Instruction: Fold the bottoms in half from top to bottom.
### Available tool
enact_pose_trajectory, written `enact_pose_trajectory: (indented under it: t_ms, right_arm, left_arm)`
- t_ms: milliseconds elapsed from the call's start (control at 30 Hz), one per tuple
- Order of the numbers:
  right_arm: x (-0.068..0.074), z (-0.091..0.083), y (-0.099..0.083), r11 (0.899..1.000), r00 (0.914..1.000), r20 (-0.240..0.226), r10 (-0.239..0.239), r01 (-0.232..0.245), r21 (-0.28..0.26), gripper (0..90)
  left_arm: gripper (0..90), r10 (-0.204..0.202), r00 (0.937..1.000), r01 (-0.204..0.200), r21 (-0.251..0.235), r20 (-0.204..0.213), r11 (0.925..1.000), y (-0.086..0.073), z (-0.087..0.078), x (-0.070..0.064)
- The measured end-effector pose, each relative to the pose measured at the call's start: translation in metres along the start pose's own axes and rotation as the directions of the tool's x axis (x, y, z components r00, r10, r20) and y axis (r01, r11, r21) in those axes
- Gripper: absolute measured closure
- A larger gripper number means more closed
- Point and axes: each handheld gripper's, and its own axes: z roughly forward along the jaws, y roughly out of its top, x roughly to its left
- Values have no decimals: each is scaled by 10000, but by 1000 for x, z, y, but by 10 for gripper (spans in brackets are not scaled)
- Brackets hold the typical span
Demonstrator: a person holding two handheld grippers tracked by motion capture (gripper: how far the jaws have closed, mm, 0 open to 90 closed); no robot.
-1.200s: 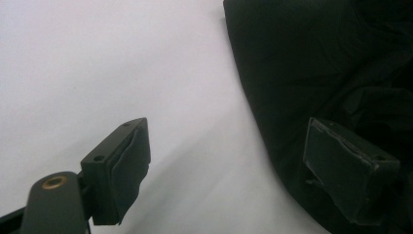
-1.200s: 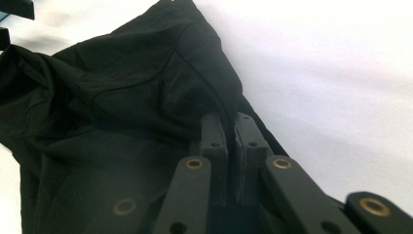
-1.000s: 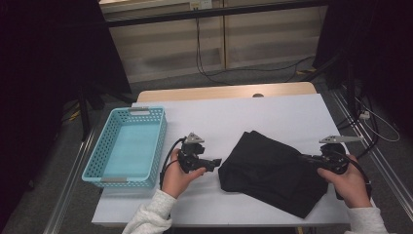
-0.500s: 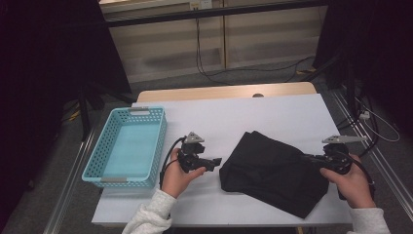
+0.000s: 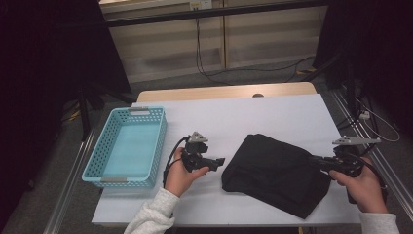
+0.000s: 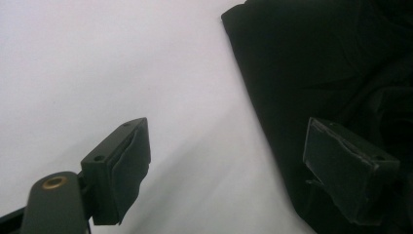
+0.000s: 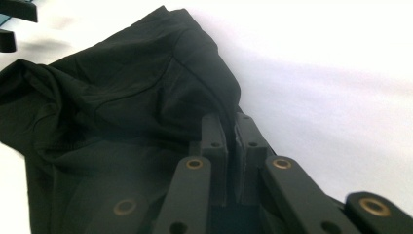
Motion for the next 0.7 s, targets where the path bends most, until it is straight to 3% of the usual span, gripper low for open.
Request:
enact_pose_trajectory:
  t_ms: [267,400,533,700]
  right_arm:
    - [-4,-13,-9,9996,10000,21,96,-97,276,851]
    - [-8,-19,-15,9992,9996,265,-14,3,410,845]
    - [-3,-20,-12,9956,9940,610,-907,890,299,654]
    - [4,-10,-5,9874,9830,1001,-1539,1567,-210,489]
  left_arm:
    - [173,133,9998,-133,-2,175,9999,5,6,-6]
    - [173,206,9995,-206,5,243,9998,8,8,-9]
    - [173,205,9995,-202,-98,242,9997,8,9,-10]
    - [172,210,9994,-210,12,278,9998,6,10,-11]
